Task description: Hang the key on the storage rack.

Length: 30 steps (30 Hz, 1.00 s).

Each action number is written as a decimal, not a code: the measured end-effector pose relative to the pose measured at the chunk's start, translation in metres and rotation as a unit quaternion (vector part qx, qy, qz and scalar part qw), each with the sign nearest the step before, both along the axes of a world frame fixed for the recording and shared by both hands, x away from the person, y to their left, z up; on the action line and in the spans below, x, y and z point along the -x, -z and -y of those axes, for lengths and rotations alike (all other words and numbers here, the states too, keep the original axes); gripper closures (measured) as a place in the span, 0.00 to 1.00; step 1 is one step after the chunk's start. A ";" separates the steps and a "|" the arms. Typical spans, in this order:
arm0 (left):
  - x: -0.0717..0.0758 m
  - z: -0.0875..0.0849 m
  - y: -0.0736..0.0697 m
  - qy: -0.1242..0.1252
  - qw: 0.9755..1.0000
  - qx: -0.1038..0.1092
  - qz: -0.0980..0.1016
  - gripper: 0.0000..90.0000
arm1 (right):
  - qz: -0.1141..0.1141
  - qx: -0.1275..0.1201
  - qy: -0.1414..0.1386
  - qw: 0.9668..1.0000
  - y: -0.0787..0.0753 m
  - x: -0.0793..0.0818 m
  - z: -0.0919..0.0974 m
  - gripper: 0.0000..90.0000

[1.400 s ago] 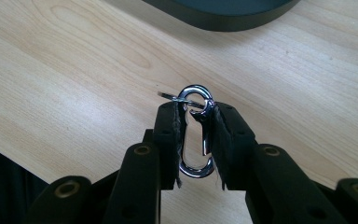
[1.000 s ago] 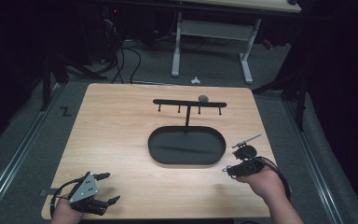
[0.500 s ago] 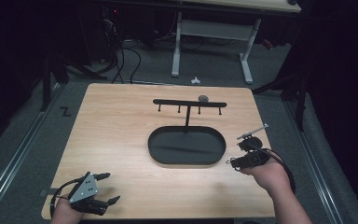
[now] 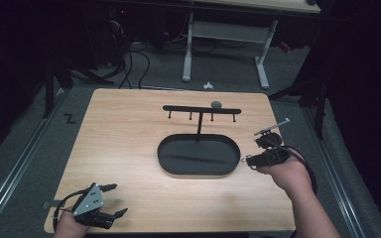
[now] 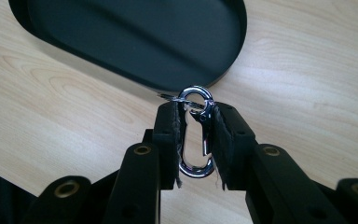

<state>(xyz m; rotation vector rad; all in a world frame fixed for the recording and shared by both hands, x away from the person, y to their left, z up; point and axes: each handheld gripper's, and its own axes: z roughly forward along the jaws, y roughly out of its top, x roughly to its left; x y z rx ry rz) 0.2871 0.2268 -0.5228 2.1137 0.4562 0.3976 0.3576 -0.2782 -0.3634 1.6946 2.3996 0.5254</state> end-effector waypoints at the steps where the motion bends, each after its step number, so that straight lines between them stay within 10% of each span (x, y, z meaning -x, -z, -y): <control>1: 0.000 0.000 0.000 0.000 1.000 0.000 0.000 0.17 | 0.000 0.000 0.000 1.000 0.000 0.000 0.000 0.80; 30: 0.000 -0.001 0.000 0.002 1.000 -0.001 -0.001 0.17 | 0.030 0.001 0.002 1.000 -0.040 -0.022 -0.007 0.81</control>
